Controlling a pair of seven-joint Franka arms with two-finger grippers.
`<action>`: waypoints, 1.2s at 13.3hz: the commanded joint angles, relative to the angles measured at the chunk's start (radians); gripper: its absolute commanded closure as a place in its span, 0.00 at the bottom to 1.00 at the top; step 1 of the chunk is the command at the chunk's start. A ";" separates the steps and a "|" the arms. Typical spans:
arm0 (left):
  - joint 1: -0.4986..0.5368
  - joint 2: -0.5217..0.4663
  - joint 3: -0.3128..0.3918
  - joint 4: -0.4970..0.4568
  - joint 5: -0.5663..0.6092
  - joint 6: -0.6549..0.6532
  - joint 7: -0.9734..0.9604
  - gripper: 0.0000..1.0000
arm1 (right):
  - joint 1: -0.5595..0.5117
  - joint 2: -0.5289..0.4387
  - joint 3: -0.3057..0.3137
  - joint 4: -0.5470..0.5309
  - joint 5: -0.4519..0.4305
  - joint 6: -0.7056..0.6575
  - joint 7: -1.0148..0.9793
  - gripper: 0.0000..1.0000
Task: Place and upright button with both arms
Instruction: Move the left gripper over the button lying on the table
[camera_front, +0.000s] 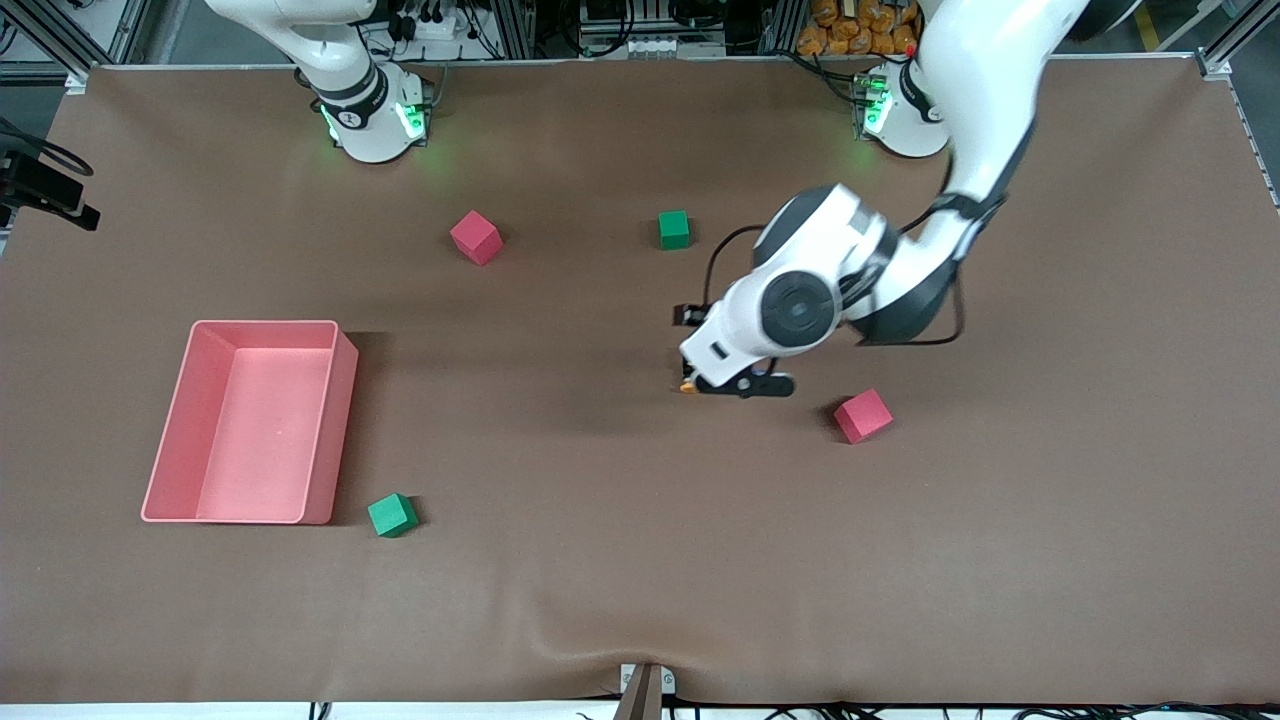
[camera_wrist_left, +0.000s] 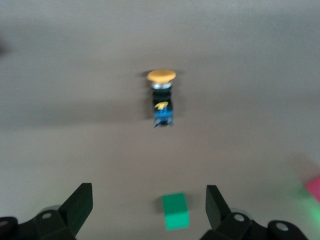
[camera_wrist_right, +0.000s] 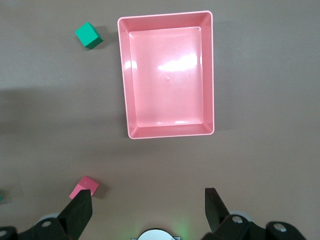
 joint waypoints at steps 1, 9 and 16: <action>-0.126 0.069 0.108 0.049 0.023 0.063 -0.042 0.00 | -0.032 0.002 0.011 0.014 0.005 -0.012 -0.003 0.00; -0.194 0.190 0.168 0.042 0.024 0.100 -0.011 0.06 | -0.032 0.000 0.012 0.014 0.005 -0.022 0.002 0.00; -0.193 0.221 0.168 0.046 0.018 0.131 -0.028 0.26 | -0.032 0.000 0.012 0.014 0.005 -0.019 -0.003 0.00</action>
